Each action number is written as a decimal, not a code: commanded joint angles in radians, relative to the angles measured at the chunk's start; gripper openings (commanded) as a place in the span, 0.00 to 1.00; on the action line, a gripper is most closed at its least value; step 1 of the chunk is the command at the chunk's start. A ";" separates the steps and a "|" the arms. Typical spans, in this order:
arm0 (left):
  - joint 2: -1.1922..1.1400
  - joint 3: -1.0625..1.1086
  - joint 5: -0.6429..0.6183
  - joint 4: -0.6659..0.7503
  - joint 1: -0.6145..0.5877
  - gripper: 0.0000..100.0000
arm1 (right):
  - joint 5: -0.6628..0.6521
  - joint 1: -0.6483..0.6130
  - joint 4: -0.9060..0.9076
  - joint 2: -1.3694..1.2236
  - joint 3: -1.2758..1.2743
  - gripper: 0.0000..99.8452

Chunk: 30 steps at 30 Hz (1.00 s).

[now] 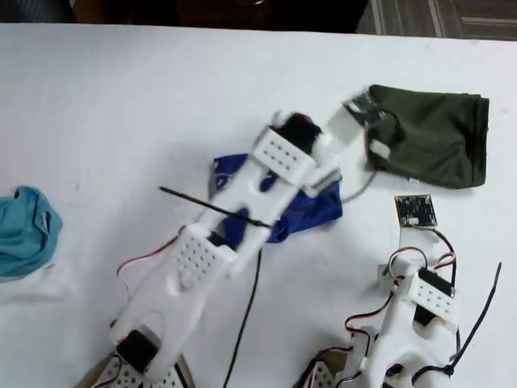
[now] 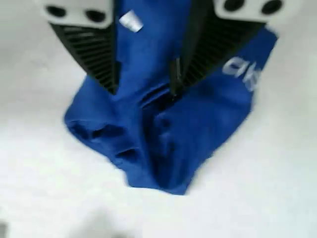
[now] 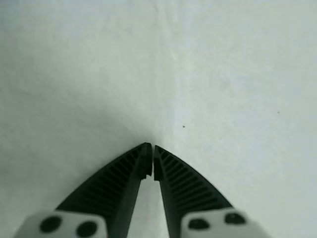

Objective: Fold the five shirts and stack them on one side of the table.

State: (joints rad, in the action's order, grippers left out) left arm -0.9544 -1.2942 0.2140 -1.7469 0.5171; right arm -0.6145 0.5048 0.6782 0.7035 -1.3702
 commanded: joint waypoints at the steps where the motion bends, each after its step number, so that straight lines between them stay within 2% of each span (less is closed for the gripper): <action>1: 0.100 -0.030 -0.002 -0.038 -0.094 0.05 | 0.002 0.005 -0.018 0.025 0.000 0.02; 2: 0.094 -0.031 -0.002 -0.037 -0.114 0.01 | 0.002 0.005 -0.018 0.025 0.000 0.02; 4: 0.064 -0.031 -0.002 -0.037 -0.137 0.04 | 0.002 0.005 -0.018 0.025 0.000 0.02; 9: -0.044 -0.031 -0.009 -0.038 -0.130 0.03 | 0.002 0.005 -0.018 0.025 0.000 0.02; 17: -0.155 -0.031 -0.055 -0.038 0.008 0.03 | 0.003 0.010 -0.019 0.027 0.000 0.02; 20: -0.149 -0.039 -0.057 -0.040 0.057 0.03 | 0.057 0.016 -0.041 0.028 0.000 0.02; 26: -0.063 -0.030 -0.057 -0.043 0.133 0.03 | 0.229 0.188 -0.166 0.025 0.000 0.02; 30: -0.003 -0.030 -0.057 -0.043 0.164 0.03 | 0.282 0.222 -0.182 0.025 0.003 0.02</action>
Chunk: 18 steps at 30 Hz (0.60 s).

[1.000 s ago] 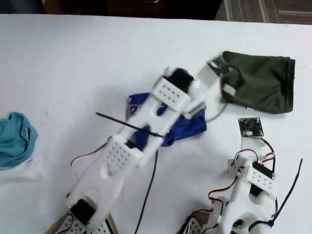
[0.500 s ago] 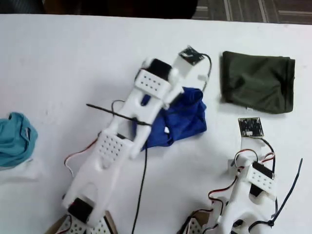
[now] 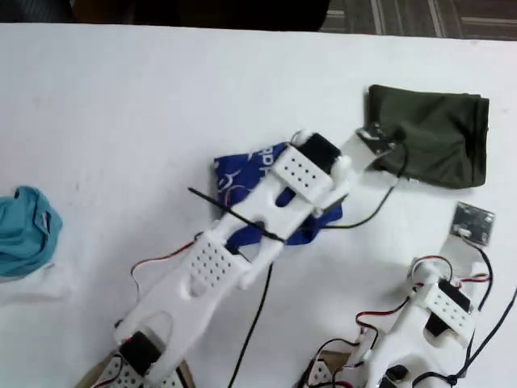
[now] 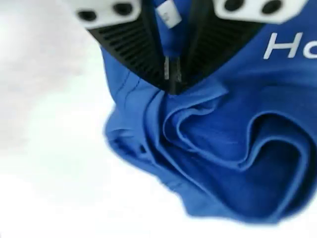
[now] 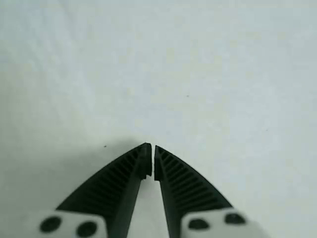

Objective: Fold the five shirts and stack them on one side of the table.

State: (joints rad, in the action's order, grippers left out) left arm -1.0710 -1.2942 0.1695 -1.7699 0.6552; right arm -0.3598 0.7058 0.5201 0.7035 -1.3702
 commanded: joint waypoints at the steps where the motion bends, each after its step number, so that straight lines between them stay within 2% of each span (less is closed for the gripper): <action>1: 0.135 -0.031 -0.012 -0.020 0.025 0.03 | 0.028 0.021 -0.024 0.025 0.003 0.02; 9: 0.215 -0.016 -0.012 -0.018 -0.098 0.03 | 0.028 -0.012 -0.024 0.024 0.002 0.02; 14: 0.213 0.231 -0.005 -0.006 -0.143 0.03 | 0.028 -0.012 -0.024 0.024 0.002 0.02; 18: 0.215 0.409 -0.011 0.086 -0.121 0.03 | 0.028 -0.012 -0.024 0.024 0.002 0.02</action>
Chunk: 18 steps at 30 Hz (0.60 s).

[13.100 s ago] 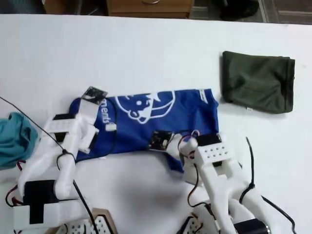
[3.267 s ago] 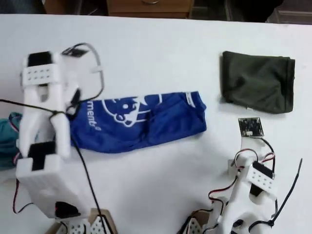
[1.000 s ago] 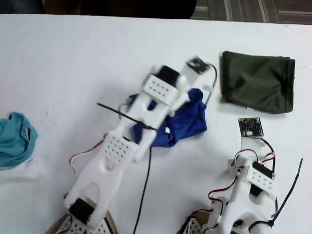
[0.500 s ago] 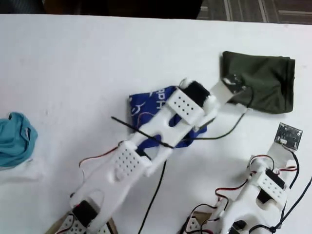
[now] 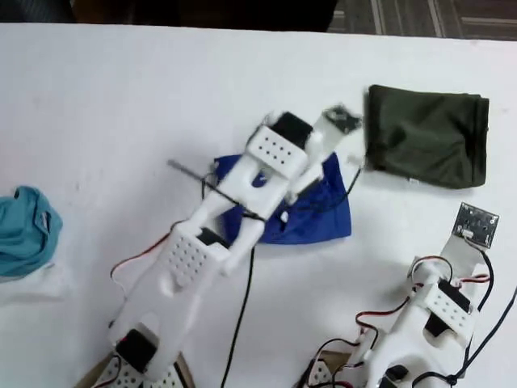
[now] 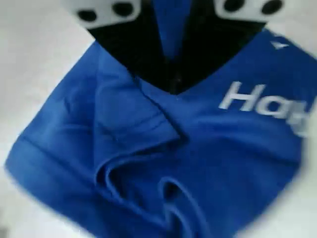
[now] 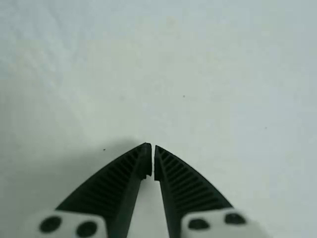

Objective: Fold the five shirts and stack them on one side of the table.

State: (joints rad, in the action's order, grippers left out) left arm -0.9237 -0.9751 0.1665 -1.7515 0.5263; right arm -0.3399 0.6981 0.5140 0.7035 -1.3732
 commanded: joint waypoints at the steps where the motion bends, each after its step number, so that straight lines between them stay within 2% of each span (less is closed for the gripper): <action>1: 0.068 0.122 -0.008 0.092 0.015 0.03 | 0.008 -0.004 -0.018 0.024 0.005 0.02; 6: 0.078 0.163 -0.011 0.127 0.086 0.03 | 0.008 -0.004 -0.018 0.024 0.005 0.02; 13: 0.072 -0.038 -0.011 -0.028 0.189 0.03 | 0.008 -0.004 -0.018 0.024 0.005 0.02; 18: 0.086 -0.097 -0.011 -0.034 0.184 0.03 | 0.008 -0.004 -0.018 0.024 0.005 0.02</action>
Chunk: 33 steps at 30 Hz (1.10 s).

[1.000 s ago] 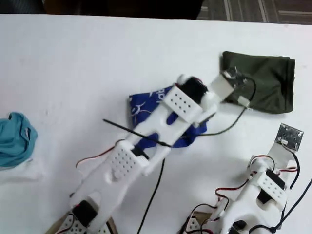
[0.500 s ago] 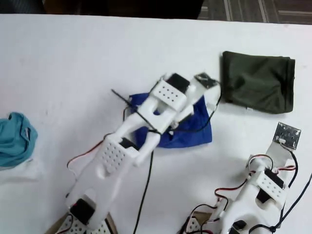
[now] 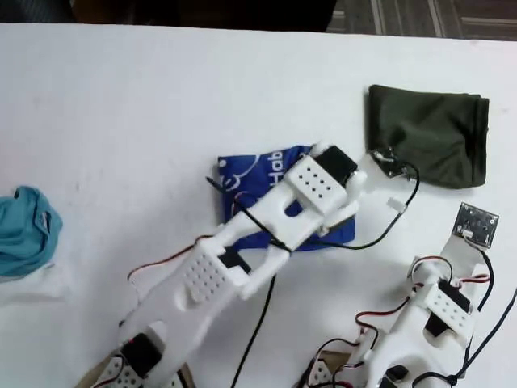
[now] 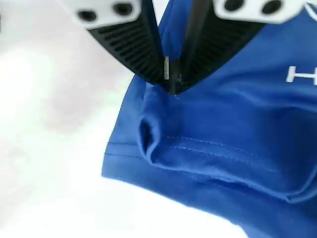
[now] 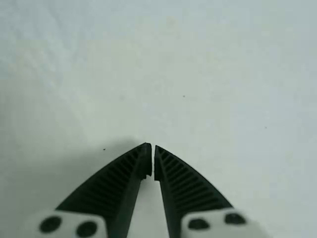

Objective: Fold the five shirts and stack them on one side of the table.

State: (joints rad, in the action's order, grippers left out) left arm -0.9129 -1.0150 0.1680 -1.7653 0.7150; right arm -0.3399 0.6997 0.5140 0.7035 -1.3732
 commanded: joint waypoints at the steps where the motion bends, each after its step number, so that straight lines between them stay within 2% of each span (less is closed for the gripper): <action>1: 0.077 -0.067 -0.012 -0.020 -0.017 0.03 | 0.008 -0.005 -0.018 0.024 0.005 0.02; 9: 0.028 -0.074 -0.012 0.005 -0.068 0.03 | 0.008 -0.005 -0.018 0.024 0.005 0.02; 19: -0.020 -0.064 -0.072 -0.015 0.052 0.03 | 0.008 -0.005 -0.018 0.024 0.005 0.02; 23: 0.000 -0.088 -0.071 -0.015 0.052 0.03 | 0.008 -0.005 -0.018 0.024 0.005 0.02; 28: 0.083 -0.252 -0.068 0.015 -0.072 0.03 | 0.008 -0.005 -0.018 0.024 0.005 0.02; 33: 0.046 -0.323 -0.075 0.170 -0.259 0.03 | 0.008 -0.005 -0.018 0.024 0.005 0.02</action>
State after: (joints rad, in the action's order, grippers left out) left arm -0.9053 -1.2942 0.1051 -1.6794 0.5554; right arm -0.3399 0.6997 0.5140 0.7035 -1.3732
